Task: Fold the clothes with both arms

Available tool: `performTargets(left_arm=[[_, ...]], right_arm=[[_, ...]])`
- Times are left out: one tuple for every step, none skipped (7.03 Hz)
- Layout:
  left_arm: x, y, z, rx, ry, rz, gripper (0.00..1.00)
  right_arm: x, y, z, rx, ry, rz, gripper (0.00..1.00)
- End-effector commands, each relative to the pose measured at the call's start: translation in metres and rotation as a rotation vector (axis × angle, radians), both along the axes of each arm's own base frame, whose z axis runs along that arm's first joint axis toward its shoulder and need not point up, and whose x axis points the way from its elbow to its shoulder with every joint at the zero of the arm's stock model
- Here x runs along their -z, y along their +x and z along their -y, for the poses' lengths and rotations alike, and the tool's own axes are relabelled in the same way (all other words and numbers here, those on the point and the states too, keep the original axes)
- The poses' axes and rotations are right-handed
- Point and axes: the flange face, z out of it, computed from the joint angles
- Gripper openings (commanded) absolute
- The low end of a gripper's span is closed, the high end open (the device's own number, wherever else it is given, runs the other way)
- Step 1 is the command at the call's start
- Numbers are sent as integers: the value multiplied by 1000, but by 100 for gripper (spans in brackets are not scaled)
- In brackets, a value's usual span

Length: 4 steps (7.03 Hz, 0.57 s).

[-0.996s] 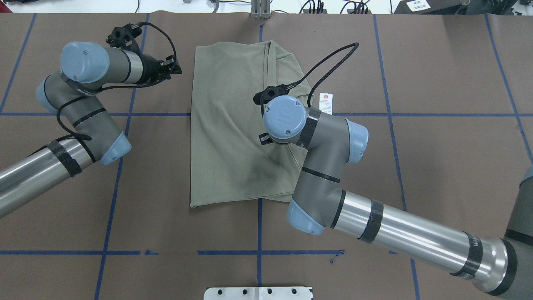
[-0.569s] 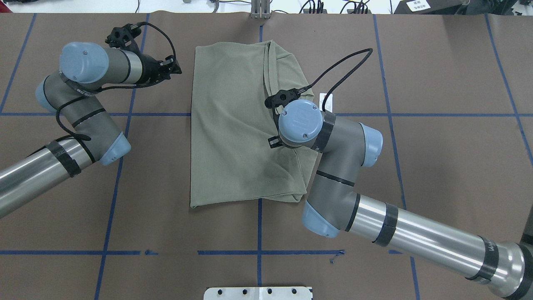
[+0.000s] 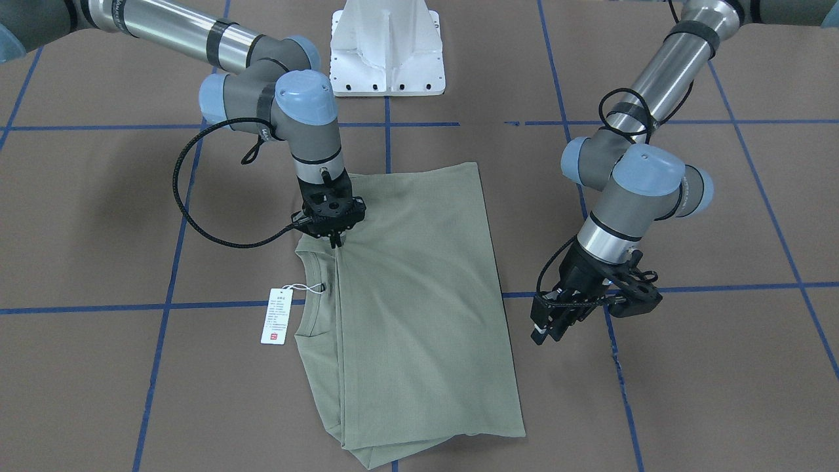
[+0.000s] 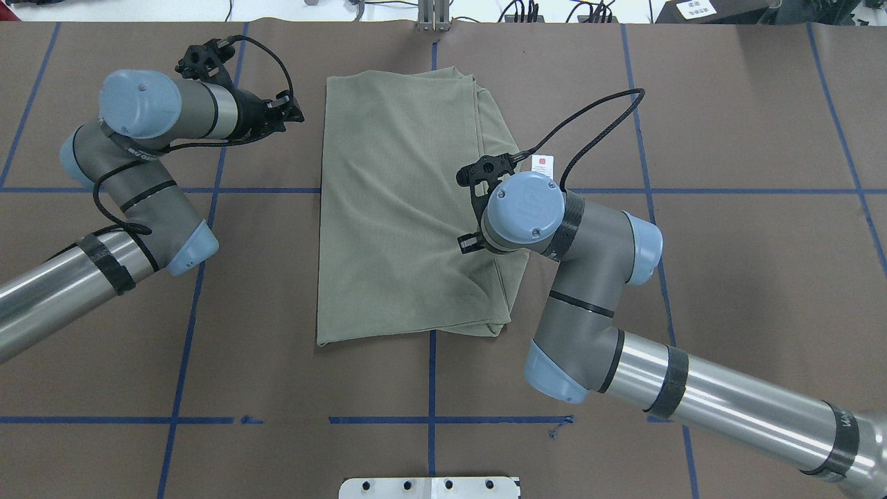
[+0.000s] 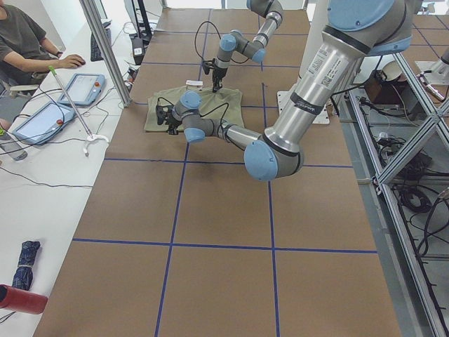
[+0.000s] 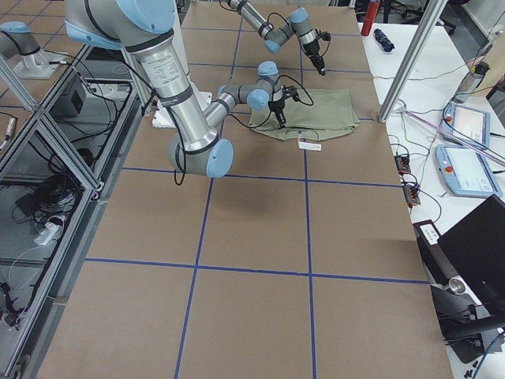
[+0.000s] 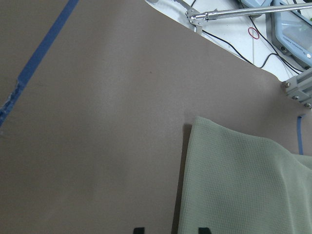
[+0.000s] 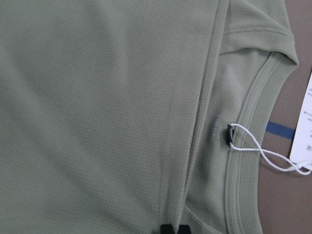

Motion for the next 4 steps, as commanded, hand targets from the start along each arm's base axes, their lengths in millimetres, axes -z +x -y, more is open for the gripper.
performTargets(left_arm=[[1, 0, 0, -1, 0, -1, 47], [3, 0, -1, -3, 3, -5, 47], [6, -1, -2, -2, 5, -9, 47], [9, -2, -2, -2, 7, -13, 47]], right_arm=[[2, 7, 6, -5, 1, 10, 100], [10, 13, 5, -1, -3, 29, 100], [16, 28, -3, -23, -13, 59, 100], [5, 44, -26, -114, -119, 121, 100]])
